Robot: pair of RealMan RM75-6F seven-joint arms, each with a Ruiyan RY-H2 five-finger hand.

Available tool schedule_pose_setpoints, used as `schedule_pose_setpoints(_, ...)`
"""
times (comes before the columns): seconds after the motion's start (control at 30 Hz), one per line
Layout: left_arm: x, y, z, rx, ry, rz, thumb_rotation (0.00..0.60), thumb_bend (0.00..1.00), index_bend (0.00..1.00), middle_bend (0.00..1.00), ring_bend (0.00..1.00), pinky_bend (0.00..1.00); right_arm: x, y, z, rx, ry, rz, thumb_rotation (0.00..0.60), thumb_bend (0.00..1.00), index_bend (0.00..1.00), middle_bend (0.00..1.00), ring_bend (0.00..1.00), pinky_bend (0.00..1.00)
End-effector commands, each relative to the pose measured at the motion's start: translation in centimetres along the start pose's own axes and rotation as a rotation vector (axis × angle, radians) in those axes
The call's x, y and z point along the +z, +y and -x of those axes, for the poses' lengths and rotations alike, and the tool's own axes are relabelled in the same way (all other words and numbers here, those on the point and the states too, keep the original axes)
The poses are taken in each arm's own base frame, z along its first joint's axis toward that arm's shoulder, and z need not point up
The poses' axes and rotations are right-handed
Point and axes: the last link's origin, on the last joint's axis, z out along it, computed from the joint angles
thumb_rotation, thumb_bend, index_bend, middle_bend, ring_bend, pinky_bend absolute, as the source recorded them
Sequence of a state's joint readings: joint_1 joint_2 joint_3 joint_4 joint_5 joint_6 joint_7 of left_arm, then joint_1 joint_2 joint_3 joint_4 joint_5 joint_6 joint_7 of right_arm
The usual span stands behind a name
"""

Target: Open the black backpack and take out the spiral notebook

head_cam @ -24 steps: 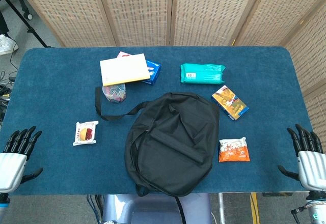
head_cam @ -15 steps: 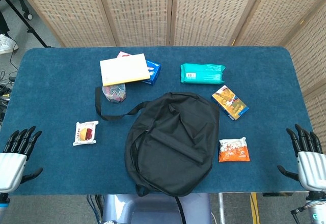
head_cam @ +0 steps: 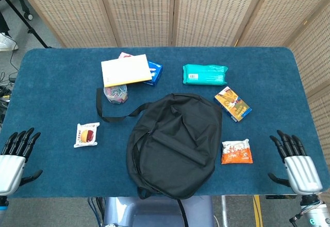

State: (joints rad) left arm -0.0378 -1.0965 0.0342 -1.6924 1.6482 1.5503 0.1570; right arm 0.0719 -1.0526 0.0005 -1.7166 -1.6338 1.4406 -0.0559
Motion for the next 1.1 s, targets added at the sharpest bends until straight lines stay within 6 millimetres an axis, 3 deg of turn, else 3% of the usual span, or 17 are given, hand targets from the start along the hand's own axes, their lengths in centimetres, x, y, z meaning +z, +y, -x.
schedule_pose_setpoints(0.03, 0.1, 0.1, 0.1, 0.003, -0.004, -0.001, 0.600, 0.00, 0.00, 0.00, 0.00, 0.03, 0.1, -1.1, 1.3, 0.004, -0.114, -0.175, 0.600, 0.00, 0.09, 0.00, 0.00, 0.00)
schedule_pose_setpoints(0.43, 0.4, -0.2, 0.5, 0.013, -0.015, -0.024, 0.600, 0.00, 0.00, 0.00, 0.00, 0.03, 1.1, -5.4, 4.8, 0.012, -0.278, -0.509, 0.600, 0.00, 0.13, 0.03, 0.00, 0.01)
schedule_pose_setpoints(0.77, 0.7, -0.6, 0.5, 0.011, -0.019, -0.042, 0.600, 0.00, 0.00, 0.00, 0.00, 0.03, 3.4, -10.4, 7.6, 0.033, -0.315, -0.681, 0.600, 0.00, 0.13, 0.03, 0.00, 0.02)
schedule_pose_setpoints(1.1, 0.8, -0.9, 0.4, 0.006, -0.016, -0.057, 0.600, 0.00, 0.00, 0.00, 0.00, 0.03, 4.4, -13.8, 10.2, 0.058, -0.324, -0.772, 0.600, 0.00, 0.13, 0.03, 0.00, 0.02)
